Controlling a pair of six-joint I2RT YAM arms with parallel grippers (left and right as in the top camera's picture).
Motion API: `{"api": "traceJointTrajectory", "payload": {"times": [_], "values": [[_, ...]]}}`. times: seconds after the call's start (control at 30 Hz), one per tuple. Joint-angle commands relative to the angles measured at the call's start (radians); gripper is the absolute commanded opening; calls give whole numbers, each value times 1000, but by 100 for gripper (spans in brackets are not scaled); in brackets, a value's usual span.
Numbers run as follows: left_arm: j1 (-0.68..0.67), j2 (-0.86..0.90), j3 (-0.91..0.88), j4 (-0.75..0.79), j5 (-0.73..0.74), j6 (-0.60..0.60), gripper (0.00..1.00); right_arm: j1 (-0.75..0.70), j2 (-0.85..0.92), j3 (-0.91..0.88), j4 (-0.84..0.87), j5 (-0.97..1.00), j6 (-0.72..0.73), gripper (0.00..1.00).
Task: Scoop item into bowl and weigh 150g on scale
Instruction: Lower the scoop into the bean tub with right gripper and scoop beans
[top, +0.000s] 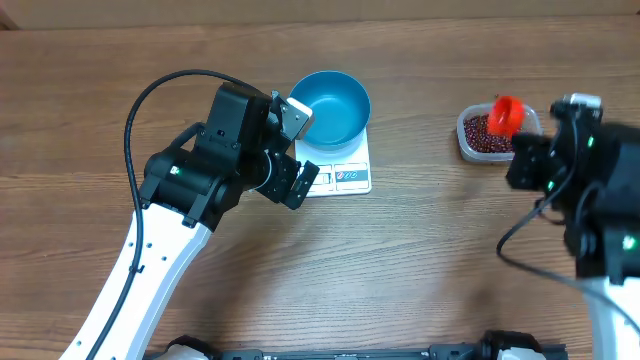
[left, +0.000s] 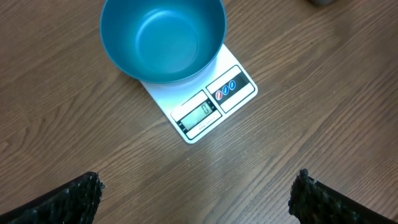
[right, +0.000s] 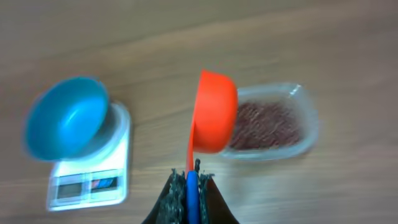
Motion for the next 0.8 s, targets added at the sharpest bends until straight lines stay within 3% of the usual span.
{"api": "traceJointTrajectory", "payload": {"times": [0.0,0.27,0.77], "values": [[-1,6,8,1,14,-10,100,-2,154,141,-68,178,-152,3],[-1,6,8,1,14,-10,100,-2,447,193,-58,411,-221,3],[-1,6,8,1,14,-10,100,-2,637,187,48,385,-301,3]]}}
